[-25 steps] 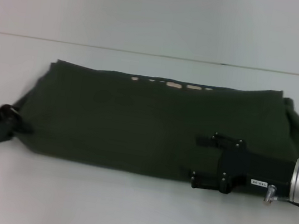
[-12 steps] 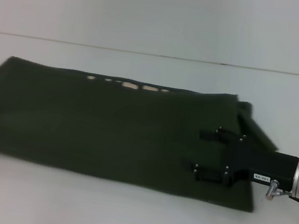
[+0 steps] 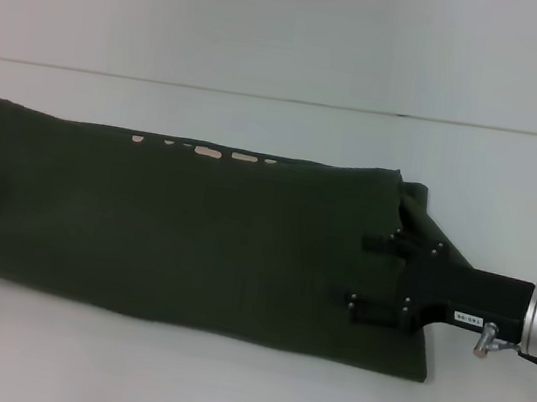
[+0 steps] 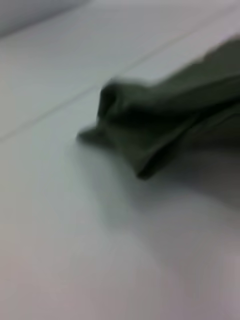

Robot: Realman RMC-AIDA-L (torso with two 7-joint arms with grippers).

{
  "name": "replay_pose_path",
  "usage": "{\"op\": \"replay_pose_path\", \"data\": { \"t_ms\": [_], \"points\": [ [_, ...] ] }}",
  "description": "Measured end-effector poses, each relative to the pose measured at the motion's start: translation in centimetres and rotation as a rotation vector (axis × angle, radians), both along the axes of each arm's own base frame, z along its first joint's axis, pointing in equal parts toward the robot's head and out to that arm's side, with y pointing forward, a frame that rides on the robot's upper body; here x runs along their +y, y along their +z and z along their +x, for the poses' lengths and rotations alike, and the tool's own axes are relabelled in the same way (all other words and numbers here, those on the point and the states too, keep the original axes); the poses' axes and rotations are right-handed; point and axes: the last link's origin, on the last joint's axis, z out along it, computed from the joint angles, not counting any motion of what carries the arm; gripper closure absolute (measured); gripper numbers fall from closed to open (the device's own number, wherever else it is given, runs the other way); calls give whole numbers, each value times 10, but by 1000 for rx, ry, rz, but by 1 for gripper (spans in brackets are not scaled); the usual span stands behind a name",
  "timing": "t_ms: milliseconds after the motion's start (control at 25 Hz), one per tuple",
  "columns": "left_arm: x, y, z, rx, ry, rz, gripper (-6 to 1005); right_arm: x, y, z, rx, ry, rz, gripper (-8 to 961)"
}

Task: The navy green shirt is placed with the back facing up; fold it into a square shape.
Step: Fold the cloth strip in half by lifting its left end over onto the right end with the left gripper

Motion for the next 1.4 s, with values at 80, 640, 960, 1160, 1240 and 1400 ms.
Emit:
{"op": "replay_pose_path", "data": {
  "t_ms": [80,640,960,1160,1240,1400],
  "points": [
    [7,-1,15,-43,-58,-2,962,0,0,3,-4,-13,8,23],
    [77,-77,186,-262,-594,-151,961,-14,1,25,-14,-79,24,23],
    [75,-200,237,-231,-668,-289,961,-31,19,53,27,-174,91,22],
    [56,-240,232,-247,-639,-278,960,-38,29,66,47,-228,135,22],
    [55,-242,230,-266,-623,-257,960,-39,31,68,48,-233,145,23],
    [53,-239,229,-304,-620,-229,960,-37,34,69,49,-238,160,23]
  ]
}}
